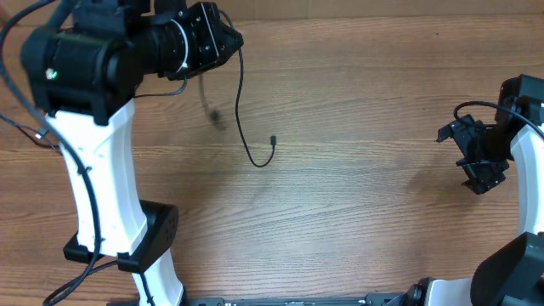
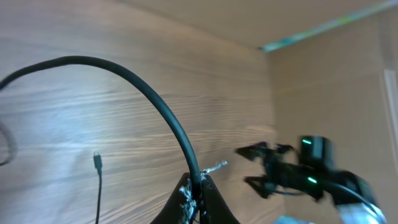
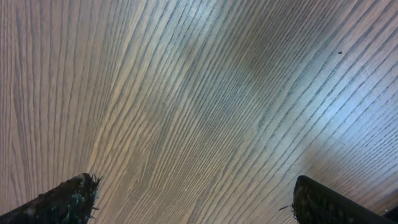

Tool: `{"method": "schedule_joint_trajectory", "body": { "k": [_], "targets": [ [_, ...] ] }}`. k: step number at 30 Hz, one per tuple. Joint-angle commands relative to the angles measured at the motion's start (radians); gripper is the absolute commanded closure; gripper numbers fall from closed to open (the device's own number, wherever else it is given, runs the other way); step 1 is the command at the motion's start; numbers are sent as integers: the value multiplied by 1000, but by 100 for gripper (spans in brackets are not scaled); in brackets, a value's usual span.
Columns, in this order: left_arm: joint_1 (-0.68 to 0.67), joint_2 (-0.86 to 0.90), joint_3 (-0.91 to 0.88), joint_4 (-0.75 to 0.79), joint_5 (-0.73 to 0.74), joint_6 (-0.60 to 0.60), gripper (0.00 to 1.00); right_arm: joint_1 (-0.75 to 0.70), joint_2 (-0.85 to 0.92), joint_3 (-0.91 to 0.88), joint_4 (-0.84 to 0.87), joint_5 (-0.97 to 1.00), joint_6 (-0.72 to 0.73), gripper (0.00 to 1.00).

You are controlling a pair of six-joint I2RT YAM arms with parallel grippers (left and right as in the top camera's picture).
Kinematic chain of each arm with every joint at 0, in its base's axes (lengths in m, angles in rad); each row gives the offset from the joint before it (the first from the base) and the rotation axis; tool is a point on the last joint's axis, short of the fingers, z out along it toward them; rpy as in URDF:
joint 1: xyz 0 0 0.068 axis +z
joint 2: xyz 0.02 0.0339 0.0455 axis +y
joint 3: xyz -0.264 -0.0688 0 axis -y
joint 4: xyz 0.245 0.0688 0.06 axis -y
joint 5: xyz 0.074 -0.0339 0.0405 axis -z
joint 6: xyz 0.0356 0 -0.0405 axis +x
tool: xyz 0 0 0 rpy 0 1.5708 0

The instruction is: Untangle cables

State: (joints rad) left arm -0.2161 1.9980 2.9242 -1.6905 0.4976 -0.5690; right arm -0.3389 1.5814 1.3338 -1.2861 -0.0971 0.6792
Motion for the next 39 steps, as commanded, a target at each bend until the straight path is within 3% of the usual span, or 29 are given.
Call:
{"method": "schedule_joint_trajectory", "body": {
  "k": [1,12,19,35,39],
  "targets": [
    [-6,-21,-72,1,-84,15,96,-1,-4,0,2,3,-7,0],
    [-6,-188,-285,1,-322,-18,96,-1,-4,0,2,3,-7,0],
    [13,-319,-487,1,-388,16,96,-1,-4,0,2,3,-7,0],
    [404,-396,-830,2,-352,57,96,-1,-4,0,2,3,-7,0],
    [512,-395,-903,21,-456,56,96,-1,-4,0,2,3,-7,0]
  ]
}}
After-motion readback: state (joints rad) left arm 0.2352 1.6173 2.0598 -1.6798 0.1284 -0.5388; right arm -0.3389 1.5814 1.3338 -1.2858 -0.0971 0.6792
